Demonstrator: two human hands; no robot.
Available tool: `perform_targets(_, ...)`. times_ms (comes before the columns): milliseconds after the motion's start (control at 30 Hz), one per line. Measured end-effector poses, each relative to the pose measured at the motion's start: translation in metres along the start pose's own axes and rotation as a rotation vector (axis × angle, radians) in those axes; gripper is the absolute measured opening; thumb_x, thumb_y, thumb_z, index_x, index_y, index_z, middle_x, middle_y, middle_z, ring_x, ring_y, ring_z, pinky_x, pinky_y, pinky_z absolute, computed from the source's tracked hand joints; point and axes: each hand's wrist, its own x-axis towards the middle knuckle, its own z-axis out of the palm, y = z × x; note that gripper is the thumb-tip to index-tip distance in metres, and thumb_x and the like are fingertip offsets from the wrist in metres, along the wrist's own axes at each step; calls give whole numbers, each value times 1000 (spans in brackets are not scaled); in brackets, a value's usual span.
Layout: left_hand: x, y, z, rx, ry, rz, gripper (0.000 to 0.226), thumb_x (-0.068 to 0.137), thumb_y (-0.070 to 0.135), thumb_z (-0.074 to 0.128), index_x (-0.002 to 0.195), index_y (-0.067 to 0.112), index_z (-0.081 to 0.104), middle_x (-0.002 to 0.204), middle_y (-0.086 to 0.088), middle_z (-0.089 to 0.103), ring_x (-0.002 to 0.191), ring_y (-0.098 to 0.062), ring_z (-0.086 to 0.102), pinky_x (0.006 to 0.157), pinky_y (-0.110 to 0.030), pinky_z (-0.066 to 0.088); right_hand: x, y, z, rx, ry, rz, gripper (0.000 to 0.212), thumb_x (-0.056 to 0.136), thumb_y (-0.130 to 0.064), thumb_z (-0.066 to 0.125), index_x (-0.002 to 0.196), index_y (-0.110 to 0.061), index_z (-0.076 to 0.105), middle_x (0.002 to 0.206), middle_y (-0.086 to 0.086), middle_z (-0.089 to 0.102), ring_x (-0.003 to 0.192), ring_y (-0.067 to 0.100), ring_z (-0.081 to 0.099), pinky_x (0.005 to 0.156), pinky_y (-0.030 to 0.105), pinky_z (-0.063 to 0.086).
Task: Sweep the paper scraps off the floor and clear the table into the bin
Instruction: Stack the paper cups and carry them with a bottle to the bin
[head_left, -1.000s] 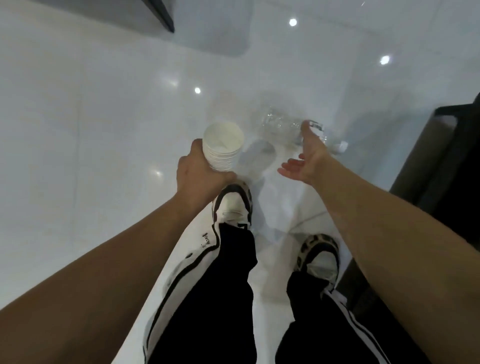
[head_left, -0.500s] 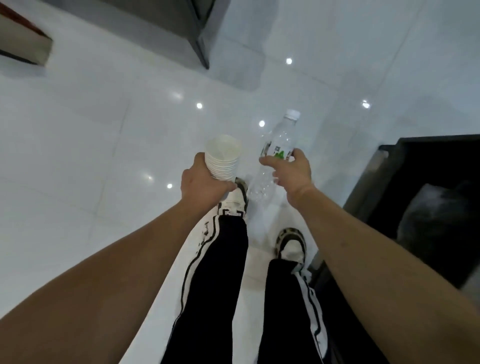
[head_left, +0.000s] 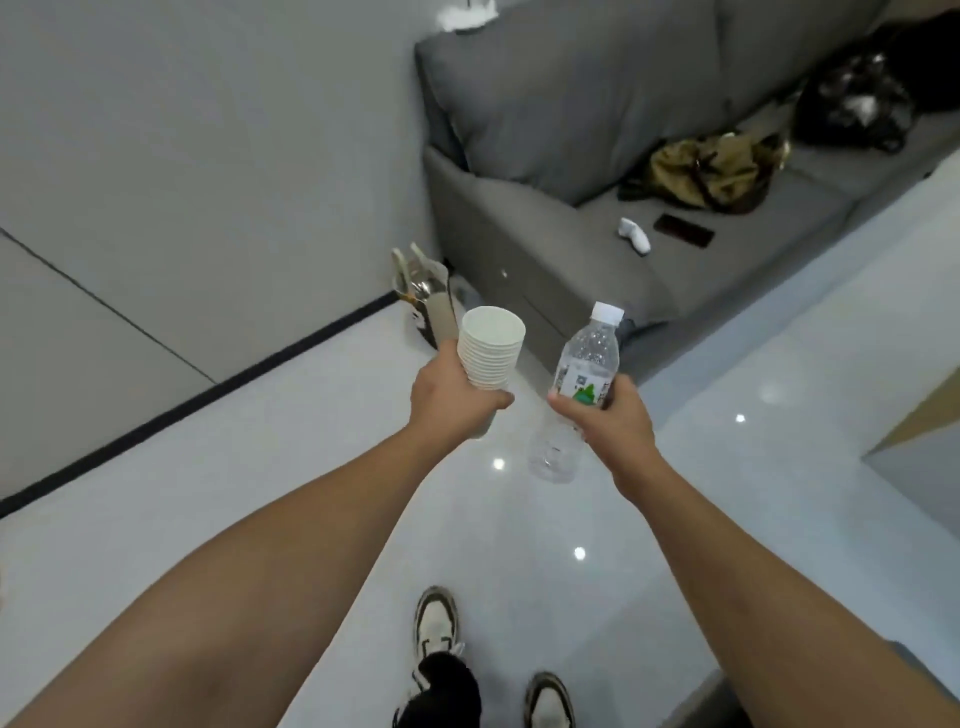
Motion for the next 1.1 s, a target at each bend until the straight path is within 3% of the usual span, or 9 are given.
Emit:
perform_targets(133,-10,-23,-134,-175,210,-39,76,48,53,83,108,33,41,100,13,56,91,-15,57,70,-29,48,-46,-76,90,-85,-161,-154,58,69,-37,88,116,-25,56,105,-7,69,93,12,68,68,30,53)
perform_targets(267,-34,-94,-267,-292,419,-68,75,49,57,79,108,27,43,99,10,59,90,-15,60,72,-32,52,-94,-123,205,-103,-333,-268,55,69,-30,89,114,-25,57,106,-4,71,96,16,70,84,45,59)
perform_targets(433,-98,-242,-430,-406,641,-180,67,53,50,79,106,26,45,92,10,58,81,-6,58,57,-23,45,-188,-141,401,-110,-523,-324,58,63,-39,89,109,-30,55,103,-1,71,92,22,70,80,44,60)
perform_targets(600,-204,-409,-560,-421,807,-390,60,53,41,78,102,28,47,88,8,60,76,-9,59,55,-26,45,-308,-107,606,-147,-799,-190,60,64,-25,89,114,-13,60,103,16,72,78,27,71,68,40,63)
perform_targets(700,-268,-491,-610,-476,950,-510,60,48,41,77,101,31,50,88,8,63,77,-12,62,63,-32,53,-380,-76,705,-245,-964,-180,53,68,-19,86,112,-13,60,100,13,72,77,25,71,68,38,61)
perform_targets(833,-355,-584,-649,-536,1132,-669,57,44,45,75,95,33,51,84,10,62,72,-9,62,54,-25,48,-465,-34,816,-391,-1178,-155,46,70,-13,83,110,-11,59,94,13,71,68,23,68,62,37,58)
perform_targets(967,-427,-665,-673,-566,1285,-865,56,45,44,76,94,31,53,83,7,65,71,-14,65,61,-33,57,-536,10,912,-530,-1372,-101,41,72,-10,80,108,-5,61,86,15,67,62,25,63,59,36,53)
perform_targets(1100,-475,-746,-709,-596,1377,-1012,53,45,44,77,90,32,52,80,9,65,66,-12,66,54,-28,52,-593,53,1015,-620,-1520,-72,40,71,-13,82,106,-6,64,80,13,65,58,24,61,57,34,52)
